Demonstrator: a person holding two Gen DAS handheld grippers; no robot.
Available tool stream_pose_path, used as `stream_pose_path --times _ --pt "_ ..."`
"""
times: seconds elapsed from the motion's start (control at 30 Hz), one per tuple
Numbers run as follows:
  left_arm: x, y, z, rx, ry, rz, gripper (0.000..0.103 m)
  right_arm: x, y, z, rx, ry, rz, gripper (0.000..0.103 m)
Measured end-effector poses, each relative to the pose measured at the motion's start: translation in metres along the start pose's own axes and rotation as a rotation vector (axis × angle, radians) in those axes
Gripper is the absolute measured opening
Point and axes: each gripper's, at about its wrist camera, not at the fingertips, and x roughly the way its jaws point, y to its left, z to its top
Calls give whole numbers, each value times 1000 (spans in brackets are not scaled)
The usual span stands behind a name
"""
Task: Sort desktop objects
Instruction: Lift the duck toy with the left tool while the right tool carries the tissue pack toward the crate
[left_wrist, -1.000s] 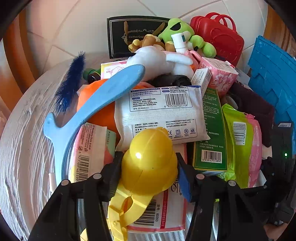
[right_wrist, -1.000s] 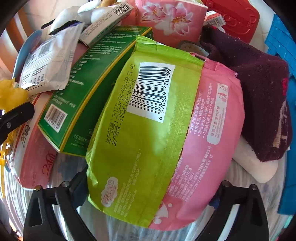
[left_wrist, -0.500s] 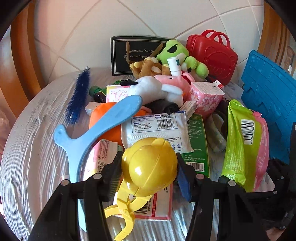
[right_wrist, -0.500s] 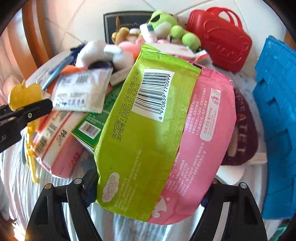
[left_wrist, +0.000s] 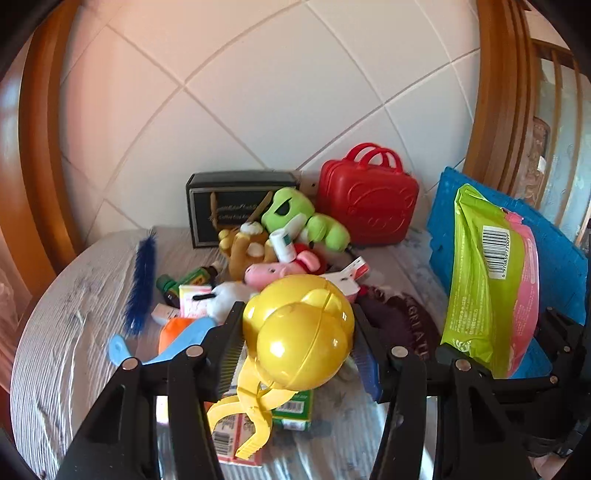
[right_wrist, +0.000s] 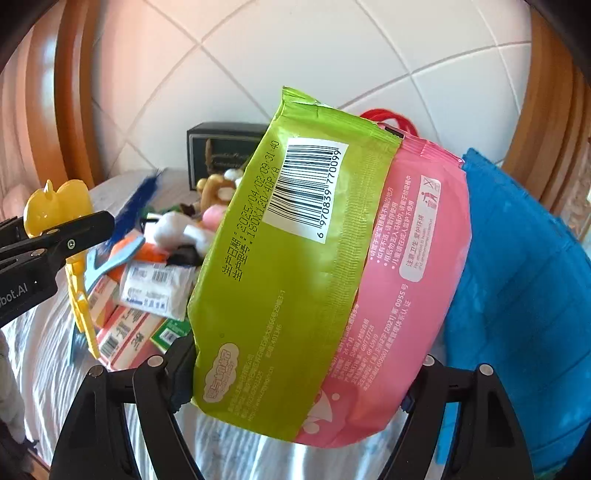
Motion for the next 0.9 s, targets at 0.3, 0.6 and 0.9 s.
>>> stream_pose_path --times 0.3,0.6,0.9 --pt "-31 -133 74 97 -187 -119 53 -76 -117 37 64 -192 -125 81" --pt "-59 -325 137 175 -357 -273 53 -143 -276 26 123 -300 -303 81" --pt "-46 -465 167 189 -314 -408 53 -149 -394 -3 173 -236 -403 81"
